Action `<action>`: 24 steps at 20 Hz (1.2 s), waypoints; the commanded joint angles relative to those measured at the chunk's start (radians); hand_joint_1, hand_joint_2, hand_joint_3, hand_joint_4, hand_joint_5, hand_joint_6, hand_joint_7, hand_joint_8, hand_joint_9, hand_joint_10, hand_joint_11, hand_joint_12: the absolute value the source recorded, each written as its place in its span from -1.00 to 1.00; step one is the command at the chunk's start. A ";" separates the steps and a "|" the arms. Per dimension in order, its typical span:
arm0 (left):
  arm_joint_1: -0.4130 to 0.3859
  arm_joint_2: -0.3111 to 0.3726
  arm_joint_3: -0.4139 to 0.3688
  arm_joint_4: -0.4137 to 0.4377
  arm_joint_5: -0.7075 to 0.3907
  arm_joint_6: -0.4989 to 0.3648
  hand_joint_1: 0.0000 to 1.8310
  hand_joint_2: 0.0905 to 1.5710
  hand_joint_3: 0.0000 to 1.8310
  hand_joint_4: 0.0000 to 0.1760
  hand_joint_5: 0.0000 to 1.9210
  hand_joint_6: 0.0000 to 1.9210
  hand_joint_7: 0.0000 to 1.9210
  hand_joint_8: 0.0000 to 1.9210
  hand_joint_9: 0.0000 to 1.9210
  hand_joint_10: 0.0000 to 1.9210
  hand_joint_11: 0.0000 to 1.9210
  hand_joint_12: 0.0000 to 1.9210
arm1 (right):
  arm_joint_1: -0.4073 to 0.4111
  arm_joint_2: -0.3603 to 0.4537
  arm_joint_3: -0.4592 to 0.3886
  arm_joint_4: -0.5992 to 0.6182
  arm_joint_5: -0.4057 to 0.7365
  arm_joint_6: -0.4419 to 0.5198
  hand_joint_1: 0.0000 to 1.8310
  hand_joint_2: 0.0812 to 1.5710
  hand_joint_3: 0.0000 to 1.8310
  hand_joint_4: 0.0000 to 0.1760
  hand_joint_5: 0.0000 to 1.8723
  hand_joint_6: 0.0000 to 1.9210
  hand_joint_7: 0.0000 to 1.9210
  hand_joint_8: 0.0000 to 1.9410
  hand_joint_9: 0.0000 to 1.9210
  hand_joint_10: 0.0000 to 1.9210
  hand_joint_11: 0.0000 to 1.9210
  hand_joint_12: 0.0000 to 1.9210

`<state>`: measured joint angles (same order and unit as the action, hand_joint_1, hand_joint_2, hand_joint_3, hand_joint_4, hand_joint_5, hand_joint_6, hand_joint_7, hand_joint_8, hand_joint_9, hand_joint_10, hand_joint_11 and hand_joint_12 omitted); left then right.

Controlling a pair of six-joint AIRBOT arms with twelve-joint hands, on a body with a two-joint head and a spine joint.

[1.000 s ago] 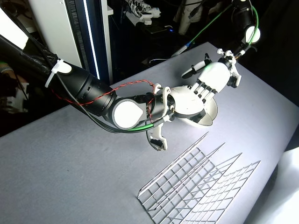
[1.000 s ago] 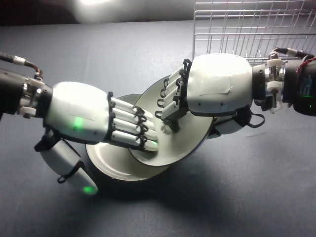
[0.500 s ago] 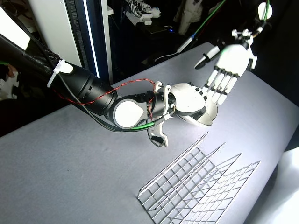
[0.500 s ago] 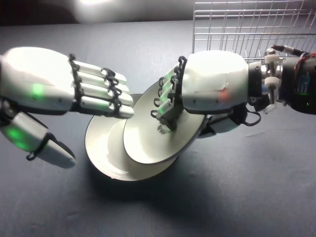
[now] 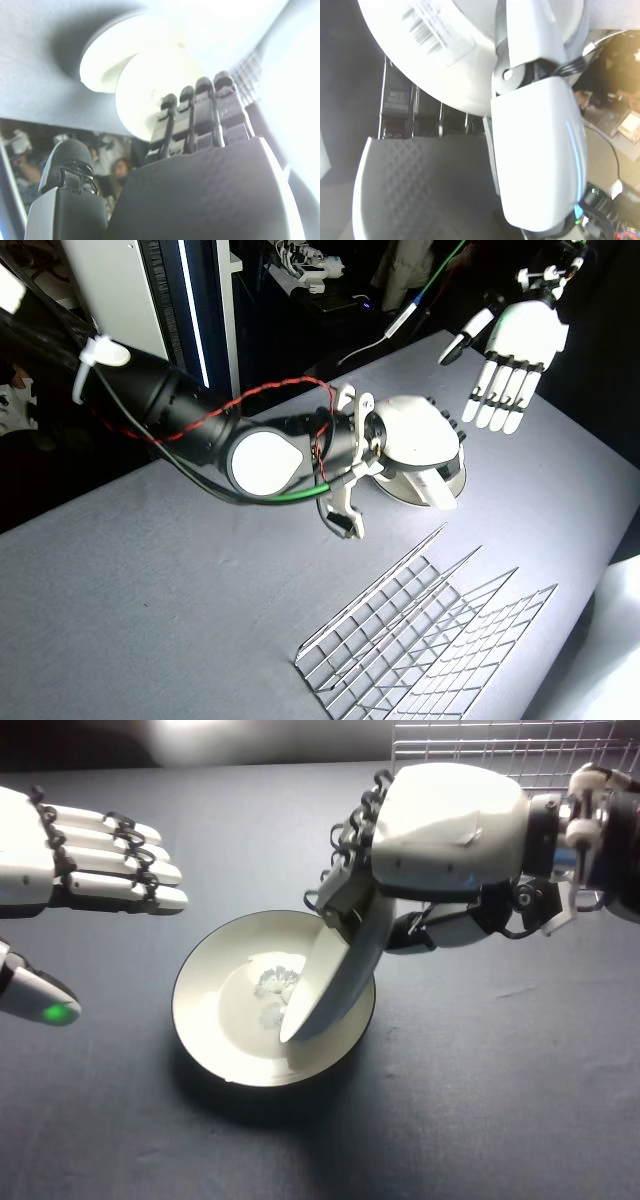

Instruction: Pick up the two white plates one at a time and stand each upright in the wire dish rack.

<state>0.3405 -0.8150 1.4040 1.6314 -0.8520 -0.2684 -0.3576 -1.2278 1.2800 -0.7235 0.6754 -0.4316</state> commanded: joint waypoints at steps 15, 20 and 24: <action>-0.029 -0.003 0.059 -0.051 -0.018 -0.027 -1.00 0.46 -0.99 -1.00 -1.00 -1.00 -1.00 -1.00 -1.00 -1.00 -1.00 -1.00 | 0.173 0.108 -0.139 0.322 -0.020 0.033 0.52 0.32 -1.00 -1.00 0.02 -0.01 0.14 -0.18 0.12 -0.05 -0.05 -0.03; -0.030 -0.010 0.058 -0.045 -0.022 -0.027 -1.00 0.46 -0.99 -1.00 -1.00 -1.00 -1.00 -1.00 -1.00 -1.00 -1.00 -1.00 | 0.201 0.109 -0.139 0.510 -0.039 0.055 0.52 0.32 -1.00 -1.00 0.01 -0.01 0.14 -0.17 0.12 -0.04 -0.05 -0.03; -0.027 -0.016 0.039 -0.037 -0.023 -0.027 -1.00 0.46 -0.99 -1.00 -1.00 -1.00 -1.00 -1.00 -1.00 -1.00 -1.00 -1.00 | 0.225 0.109 -0.139 0.633 -0.047 0.058 0.52 0.33 -1.00 -1.00 0.02 -0.02 0.12 -0.14 0.11 -0.03 -0.06 -0.04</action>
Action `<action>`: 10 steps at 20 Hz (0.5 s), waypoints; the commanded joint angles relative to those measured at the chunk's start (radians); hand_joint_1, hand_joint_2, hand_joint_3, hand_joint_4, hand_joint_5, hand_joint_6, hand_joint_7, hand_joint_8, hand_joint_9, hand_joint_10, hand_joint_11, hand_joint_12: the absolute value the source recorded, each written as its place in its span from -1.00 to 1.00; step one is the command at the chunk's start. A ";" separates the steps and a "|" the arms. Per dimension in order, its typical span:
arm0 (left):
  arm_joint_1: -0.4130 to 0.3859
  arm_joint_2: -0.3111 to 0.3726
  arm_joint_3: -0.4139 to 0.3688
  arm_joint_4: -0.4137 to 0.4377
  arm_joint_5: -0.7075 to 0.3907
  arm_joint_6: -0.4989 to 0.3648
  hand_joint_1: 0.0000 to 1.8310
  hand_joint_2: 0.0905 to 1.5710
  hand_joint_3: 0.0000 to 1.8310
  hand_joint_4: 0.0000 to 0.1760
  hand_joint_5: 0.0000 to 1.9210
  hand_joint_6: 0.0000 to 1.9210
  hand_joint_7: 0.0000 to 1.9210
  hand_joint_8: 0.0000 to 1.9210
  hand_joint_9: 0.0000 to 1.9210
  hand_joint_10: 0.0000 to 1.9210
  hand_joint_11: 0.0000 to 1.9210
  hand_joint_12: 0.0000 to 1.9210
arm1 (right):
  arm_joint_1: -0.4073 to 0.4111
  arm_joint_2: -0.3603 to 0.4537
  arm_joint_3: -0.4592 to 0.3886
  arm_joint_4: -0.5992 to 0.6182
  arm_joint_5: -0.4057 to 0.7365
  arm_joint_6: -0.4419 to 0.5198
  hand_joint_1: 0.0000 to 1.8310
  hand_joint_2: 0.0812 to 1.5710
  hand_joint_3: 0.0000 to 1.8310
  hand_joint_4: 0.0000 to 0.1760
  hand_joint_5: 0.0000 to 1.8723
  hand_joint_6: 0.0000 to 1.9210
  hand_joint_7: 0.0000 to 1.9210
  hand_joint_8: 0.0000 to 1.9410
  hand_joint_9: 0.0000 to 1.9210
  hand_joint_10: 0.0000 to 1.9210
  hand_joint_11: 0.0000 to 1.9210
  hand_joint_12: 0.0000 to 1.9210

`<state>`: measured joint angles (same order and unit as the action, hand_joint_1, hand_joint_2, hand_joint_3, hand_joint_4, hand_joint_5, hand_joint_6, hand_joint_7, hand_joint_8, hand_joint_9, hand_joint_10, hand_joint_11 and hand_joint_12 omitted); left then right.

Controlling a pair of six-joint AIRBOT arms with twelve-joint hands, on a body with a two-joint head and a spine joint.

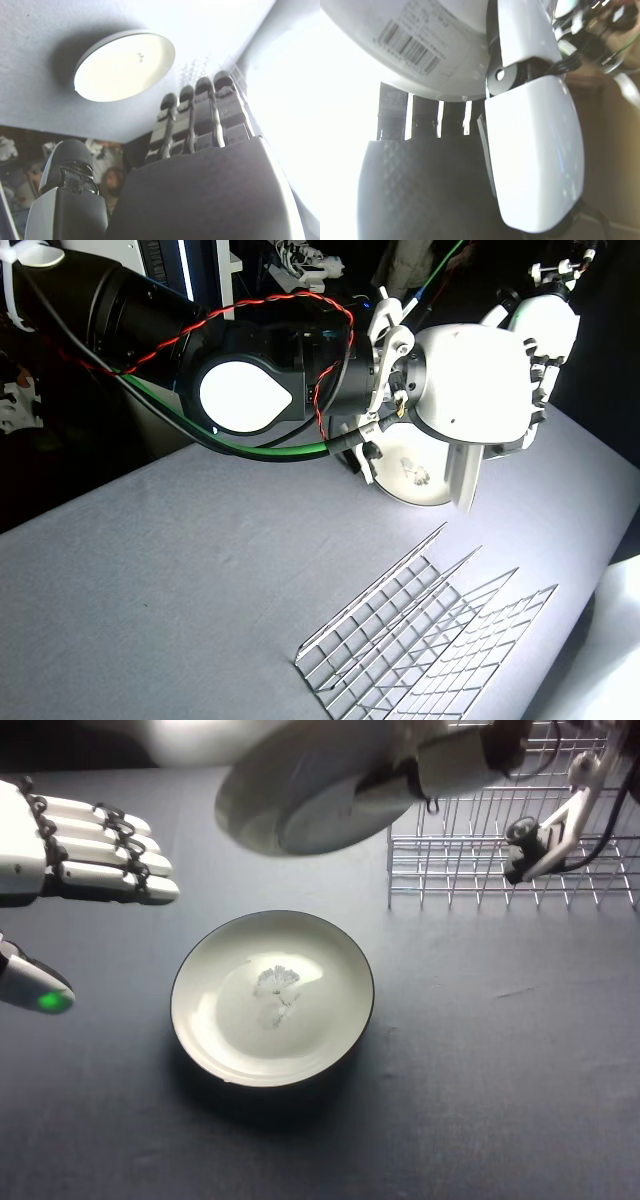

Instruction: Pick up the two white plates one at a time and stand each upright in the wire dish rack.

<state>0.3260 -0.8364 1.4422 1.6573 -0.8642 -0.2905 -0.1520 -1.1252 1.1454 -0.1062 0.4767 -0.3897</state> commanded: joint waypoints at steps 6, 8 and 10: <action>-0.001 -0.013 -0.045 -0.052 -0.011 -0.001 -1.00 0.46 -1.00 -1.00 -1.00 -1.00 -1.00 -1.00 -1.00 -1.00 -1.00 -1.00 | 0.064 0.015 0.001 0.147 0.146 0.016 0.52 0.32 -1.00 -1.00 0.02 -0.04 0.14 -0.17 0.13 -0.04 -0.05 -0.04; 0.008 -0.020 -0.066 -0.049 -0.006 0.000 -1.00 0.46 -1.00 -1.00 -1.00 -1.00 -1.00 -1.00 -1.00 -1.00 -1.00 -1.00 | 0.073 0.020 0.012 0.160 0.146 0.016 0.52 0.32 -1.00 -1.00 0.01 -0.02 0.15 -0.19 0.12 -0.05 -0.03 -0.04; 0.019 -0.033 -0.079 -0.021 0.006 -0.001 -1.00 0.46 -1.00 -1.00 -1.00 -1.00 -1.00 -1.00 -1.00 -1.00 -1.00 -1.00 | 0.076 0.024 0.025 0.170 0.145 0.016 0.52 0.31 -1.00 -1.00 0.06 -0.07 0.16 -0.19 0.12 -0.05 -0.02 -0.05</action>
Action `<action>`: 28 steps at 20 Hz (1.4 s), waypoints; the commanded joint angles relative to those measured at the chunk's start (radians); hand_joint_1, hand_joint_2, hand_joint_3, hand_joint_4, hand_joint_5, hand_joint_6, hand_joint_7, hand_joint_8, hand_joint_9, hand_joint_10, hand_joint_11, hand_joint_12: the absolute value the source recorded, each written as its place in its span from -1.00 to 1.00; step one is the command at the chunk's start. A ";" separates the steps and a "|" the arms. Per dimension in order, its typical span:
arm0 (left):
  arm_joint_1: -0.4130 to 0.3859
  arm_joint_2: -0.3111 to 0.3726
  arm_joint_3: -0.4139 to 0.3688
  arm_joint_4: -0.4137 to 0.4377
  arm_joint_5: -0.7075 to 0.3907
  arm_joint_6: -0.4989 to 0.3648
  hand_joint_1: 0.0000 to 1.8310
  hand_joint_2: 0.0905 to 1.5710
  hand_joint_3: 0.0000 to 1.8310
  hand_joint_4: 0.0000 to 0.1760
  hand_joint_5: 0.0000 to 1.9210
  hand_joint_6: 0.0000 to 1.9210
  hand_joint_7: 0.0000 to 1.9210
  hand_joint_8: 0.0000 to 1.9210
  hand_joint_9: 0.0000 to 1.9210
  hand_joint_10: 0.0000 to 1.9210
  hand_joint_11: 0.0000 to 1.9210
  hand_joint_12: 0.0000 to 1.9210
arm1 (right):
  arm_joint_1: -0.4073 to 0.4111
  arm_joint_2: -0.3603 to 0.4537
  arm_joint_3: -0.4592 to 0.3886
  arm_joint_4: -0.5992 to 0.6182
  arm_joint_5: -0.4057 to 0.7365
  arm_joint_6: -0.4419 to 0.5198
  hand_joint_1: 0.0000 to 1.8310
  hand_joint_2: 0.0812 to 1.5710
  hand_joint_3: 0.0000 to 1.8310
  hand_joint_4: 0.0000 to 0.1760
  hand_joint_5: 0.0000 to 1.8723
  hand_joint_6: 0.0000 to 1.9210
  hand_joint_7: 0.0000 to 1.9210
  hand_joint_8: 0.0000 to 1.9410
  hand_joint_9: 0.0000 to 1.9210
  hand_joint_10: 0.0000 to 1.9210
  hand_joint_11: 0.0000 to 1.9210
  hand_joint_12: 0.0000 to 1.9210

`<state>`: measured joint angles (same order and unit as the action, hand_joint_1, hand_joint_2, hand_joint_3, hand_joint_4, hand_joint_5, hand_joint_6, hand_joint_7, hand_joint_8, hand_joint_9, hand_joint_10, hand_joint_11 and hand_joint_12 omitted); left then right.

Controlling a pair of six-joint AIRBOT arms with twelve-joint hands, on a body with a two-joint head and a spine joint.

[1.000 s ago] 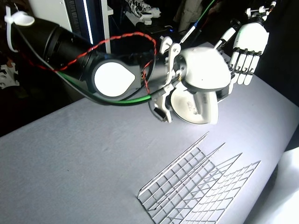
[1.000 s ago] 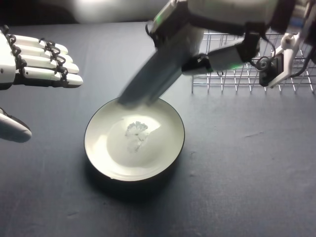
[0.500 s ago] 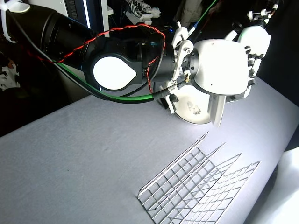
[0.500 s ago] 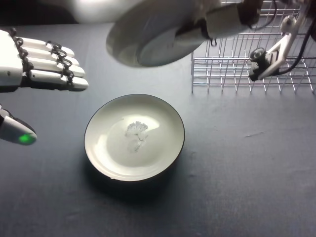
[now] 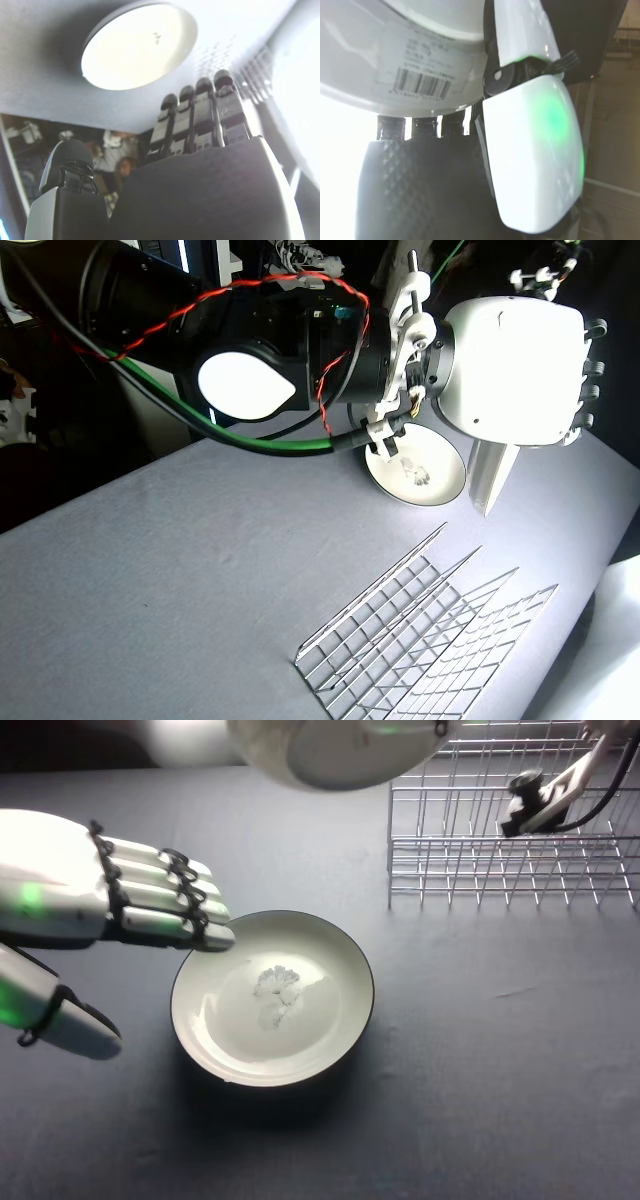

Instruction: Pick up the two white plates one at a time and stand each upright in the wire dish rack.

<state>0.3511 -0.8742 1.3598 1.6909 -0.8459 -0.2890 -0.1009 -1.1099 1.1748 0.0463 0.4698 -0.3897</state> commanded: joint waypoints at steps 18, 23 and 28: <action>0.107 -0.105 0.044 -0.040 0.161 -0.005 -1.00 0.47 -1.00 -1.00 -1.00 -1.00 -1.00 -1.00 -1.00 -1.00 -1.00 -1.00 | -0.070 0.099 0.112 0.070 0.125 0.014 0.52 0.33 -1.00 -1.00 0.02 0.00 0.14 -0.15 0.07 0.00 -0.04 -0.04; 0.127 -0.112 0.061 -0.040 0.162 -0.005 -1.00 0.46 -1.00 -1.00 -1.00 -1.00 -1.00 -1.00 -1.00 -1.00 -1.00 -1.00 | -0.111 0.085 0.154 0.070 0.132 0.014 0.52 0.32 -1.00 -1.00 0.04 -0.05 0.13 -0.14 0.09 -0.03 -0.02 -0.05; 0.130 -0.112 0.069 -0.041 0.158 -0.005 -1.00 0.46 -1.00 -1.00 -1.00 -1.00 -1.00 -1.00 -1.00 -1.00 -1.00 -1.00 | -0.152 0.066 0.195 0.070 0.132 0.014 0.52 0.32 -1.00 -1.00 0.03 -0.04 0.15 -0.17 0.11 -0.05 0.00 -0.06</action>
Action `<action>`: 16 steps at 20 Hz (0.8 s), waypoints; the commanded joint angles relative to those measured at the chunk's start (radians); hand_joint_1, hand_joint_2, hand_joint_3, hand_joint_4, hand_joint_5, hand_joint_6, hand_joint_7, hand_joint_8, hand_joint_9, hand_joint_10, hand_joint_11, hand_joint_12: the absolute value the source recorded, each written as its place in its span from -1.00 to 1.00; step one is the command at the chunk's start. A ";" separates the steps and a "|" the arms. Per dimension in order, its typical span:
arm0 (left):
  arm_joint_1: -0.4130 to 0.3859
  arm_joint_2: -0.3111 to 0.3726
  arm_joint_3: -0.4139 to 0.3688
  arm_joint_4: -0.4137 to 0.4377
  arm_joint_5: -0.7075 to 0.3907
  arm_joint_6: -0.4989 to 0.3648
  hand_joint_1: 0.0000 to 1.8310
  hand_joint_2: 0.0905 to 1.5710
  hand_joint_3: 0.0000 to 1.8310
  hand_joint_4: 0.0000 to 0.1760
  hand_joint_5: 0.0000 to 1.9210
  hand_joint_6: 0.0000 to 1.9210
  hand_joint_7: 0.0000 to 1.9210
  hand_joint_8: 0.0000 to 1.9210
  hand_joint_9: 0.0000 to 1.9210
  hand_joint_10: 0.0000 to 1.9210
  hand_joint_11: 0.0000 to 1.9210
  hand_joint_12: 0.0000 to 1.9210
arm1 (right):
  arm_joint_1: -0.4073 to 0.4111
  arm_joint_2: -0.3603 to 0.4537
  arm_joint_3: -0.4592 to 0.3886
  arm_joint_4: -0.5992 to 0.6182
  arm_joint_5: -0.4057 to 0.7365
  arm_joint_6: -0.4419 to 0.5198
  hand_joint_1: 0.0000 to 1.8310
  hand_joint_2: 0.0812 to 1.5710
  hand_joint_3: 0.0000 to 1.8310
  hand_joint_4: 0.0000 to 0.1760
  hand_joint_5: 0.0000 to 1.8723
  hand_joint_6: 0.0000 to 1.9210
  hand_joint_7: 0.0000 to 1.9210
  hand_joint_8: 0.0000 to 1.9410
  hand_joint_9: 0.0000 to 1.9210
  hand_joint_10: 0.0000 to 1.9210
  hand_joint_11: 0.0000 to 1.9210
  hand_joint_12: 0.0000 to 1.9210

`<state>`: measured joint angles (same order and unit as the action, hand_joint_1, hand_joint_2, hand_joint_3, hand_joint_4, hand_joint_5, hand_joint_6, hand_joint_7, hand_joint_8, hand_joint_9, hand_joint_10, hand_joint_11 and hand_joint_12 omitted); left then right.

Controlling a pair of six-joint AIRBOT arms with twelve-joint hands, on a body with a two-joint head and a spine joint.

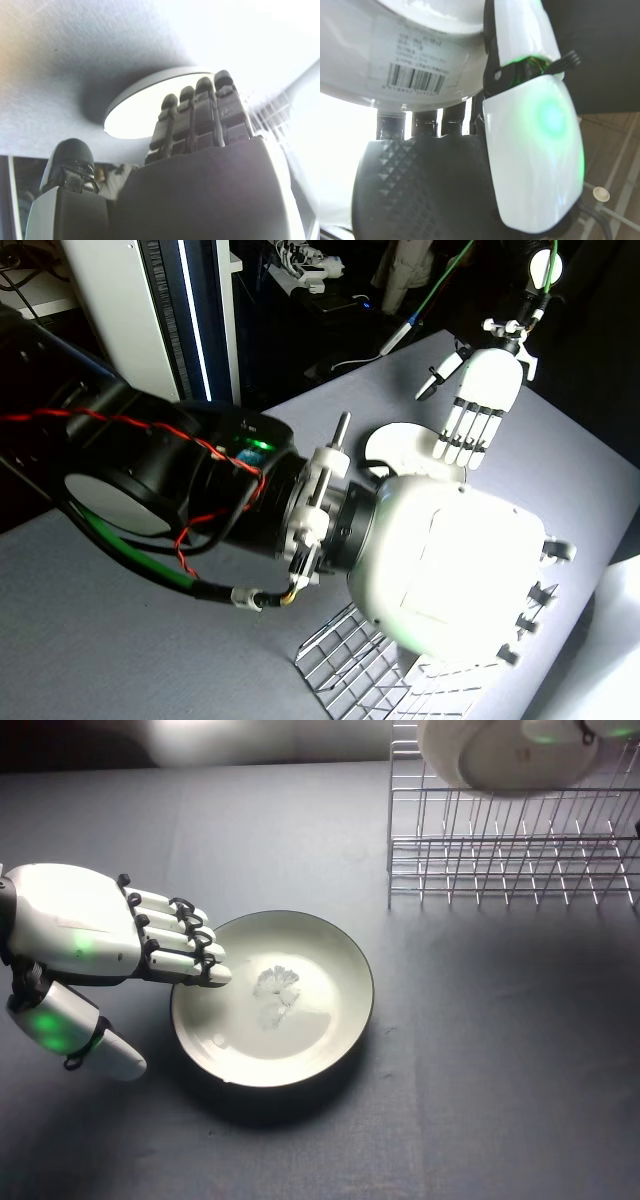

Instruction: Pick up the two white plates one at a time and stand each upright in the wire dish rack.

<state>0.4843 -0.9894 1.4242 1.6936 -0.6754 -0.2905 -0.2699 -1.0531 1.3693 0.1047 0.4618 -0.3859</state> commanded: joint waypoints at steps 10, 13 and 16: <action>-0.001 0.004 0.014 -0.061 -0.030 -0.003 -1.00 0.46 -1.00 -1.00 -1.00 -1.00 -1.00 -1.00 -1.00 -1.00 -1.00 -1.00 | -0.061 -0.041 0.099 0.011 0.146 0.009 0.52 0.33 -1.00 -1.00 0.02 -0.04 0.13 -0.14 0.11 -0.04 -0.01 -0.08; 0.000 0.003 0.014 -0.061 -0.029 -0.003 -1.00 0.46 -1.00 -1.00 -1.00 -1.00 -1.00 -1.00 -1.00 -1.00 -1.00 -1.00 | -0.101 -0.047 0.111 0.011 0.151 0.009 0.52 0.33 -1.00 -1.00 0.03 -0.03 0.12 -0.11 0.08 -0.01 -0.04 -0.08; 0.002 0.003 0.012 -0.061 -0.026 -0.001 -1.00 0.47 -1.00 -1.00 -1.00 -1.00 -1.00 -1.00 -1.00 -1.00 -1.00 -1.00 | -0.121 -0.055 0.123 0.011 0.154 0.009 0.52 0.33 -1.00 -1.00 0.01 0.02 0.15 -0.14 0.07 -0.03 -0.04 -0.07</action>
<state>0.4904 -0.9894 1.4334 1.6794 -0.6926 -0.2901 -0.3962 -1.1137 1.4845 0.1158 0.5171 -0.3695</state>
